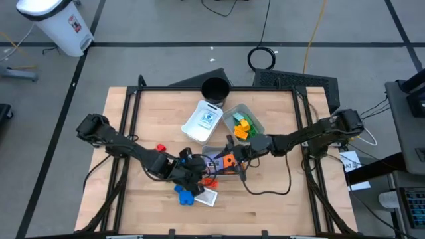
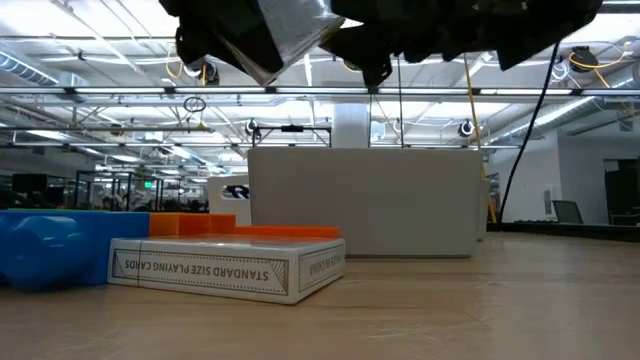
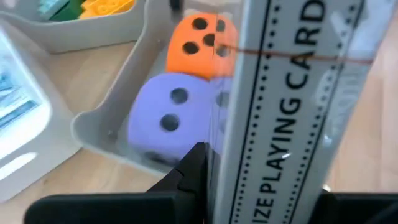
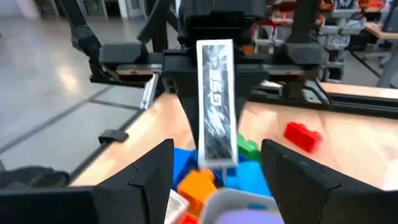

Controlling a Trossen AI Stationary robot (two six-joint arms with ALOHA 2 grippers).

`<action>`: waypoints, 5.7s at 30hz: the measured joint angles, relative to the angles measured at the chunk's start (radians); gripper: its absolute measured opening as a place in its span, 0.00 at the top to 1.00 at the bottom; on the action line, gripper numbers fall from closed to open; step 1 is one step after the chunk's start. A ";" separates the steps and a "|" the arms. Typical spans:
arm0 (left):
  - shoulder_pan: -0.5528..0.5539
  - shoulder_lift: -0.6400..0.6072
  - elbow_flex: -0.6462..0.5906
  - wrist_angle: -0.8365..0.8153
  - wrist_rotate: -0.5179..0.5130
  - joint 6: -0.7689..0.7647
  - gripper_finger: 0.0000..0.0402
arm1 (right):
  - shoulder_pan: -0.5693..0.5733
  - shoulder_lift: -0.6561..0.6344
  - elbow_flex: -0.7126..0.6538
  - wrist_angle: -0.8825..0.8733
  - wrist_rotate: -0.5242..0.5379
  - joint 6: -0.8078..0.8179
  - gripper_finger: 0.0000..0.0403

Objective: Pick & Place Toys
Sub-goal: Put the gray deck of cards into the white bin, then put the brown deck of cards into the white bin

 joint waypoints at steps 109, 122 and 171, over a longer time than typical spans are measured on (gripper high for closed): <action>0.008 0.125 -0.010 0.150 0.337 0.145 0.34 | -0.017 -0.577 -0.156 -0.442 0.284 -0.037 0.47; 0.015 0.284 -0.007 0.114 0.526 0.103 0.19 | -0.017 -0.577 -0.156 -0.442 0.283 -0.038 0.47; -0.093 0.309 0.009 0.205 0.341 0.558 0.40 | -0.017 -0.577 -0.157 -0.442 0.279 -0.042 0.47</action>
